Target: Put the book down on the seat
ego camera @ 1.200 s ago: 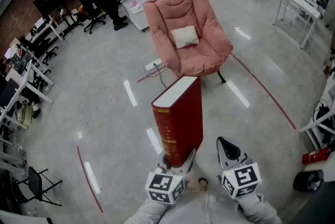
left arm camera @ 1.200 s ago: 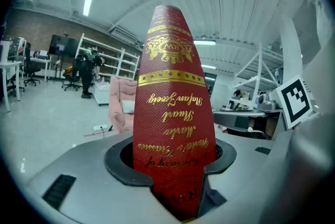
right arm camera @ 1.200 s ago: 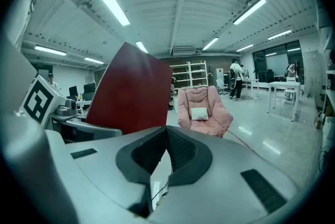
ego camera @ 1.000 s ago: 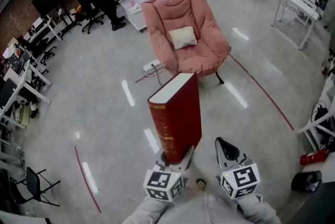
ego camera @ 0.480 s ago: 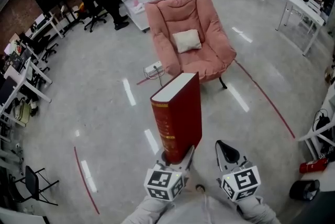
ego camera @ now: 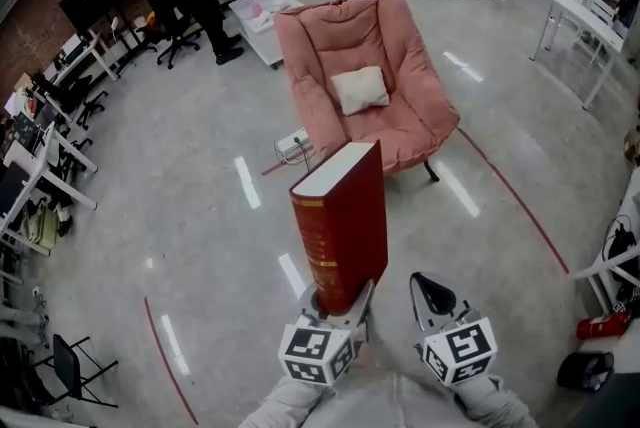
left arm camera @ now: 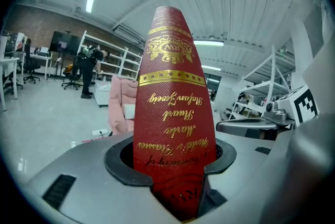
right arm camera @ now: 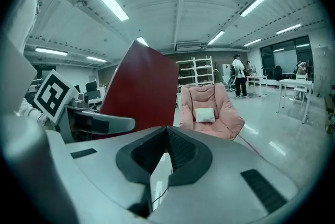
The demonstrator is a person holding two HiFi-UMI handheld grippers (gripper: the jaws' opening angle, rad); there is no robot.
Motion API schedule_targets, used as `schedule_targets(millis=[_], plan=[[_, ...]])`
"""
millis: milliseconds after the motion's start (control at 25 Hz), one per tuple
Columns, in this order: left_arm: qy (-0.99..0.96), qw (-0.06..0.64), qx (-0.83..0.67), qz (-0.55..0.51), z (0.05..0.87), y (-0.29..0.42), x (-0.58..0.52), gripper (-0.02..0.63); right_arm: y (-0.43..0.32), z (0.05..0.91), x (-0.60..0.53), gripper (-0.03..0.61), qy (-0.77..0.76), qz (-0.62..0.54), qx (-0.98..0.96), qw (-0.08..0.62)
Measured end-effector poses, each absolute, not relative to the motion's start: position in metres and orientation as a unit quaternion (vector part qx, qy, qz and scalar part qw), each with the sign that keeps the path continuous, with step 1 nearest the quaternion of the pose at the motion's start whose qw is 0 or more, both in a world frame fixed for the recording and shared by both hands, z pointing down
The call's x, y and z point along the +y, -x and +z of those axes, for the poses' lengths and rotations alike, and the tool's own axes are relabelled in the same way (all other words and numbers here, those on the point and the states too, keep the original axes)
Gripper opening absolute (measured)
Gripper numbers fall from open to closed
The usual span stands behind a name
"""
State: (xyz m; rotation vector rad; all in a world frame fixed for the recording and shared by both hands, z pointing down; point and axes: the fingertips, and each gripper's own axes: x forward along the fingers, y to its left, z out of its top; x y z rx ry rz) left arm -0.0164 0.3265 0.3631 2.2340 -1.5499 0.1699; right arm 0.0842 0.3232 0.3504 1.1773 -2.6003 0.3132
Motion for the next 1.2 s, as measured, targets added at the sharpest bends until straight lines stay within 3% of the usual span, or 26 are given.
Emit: schedule_targets(millis=[1200], plan=[[-0.828, 0.214, -0.512, 0.078, 0.368, 0.100, 0.147, 0.238, 0.000, 0.344, 0.144, 0.005, -0.454, 0.112, -0.873, 0.135]])
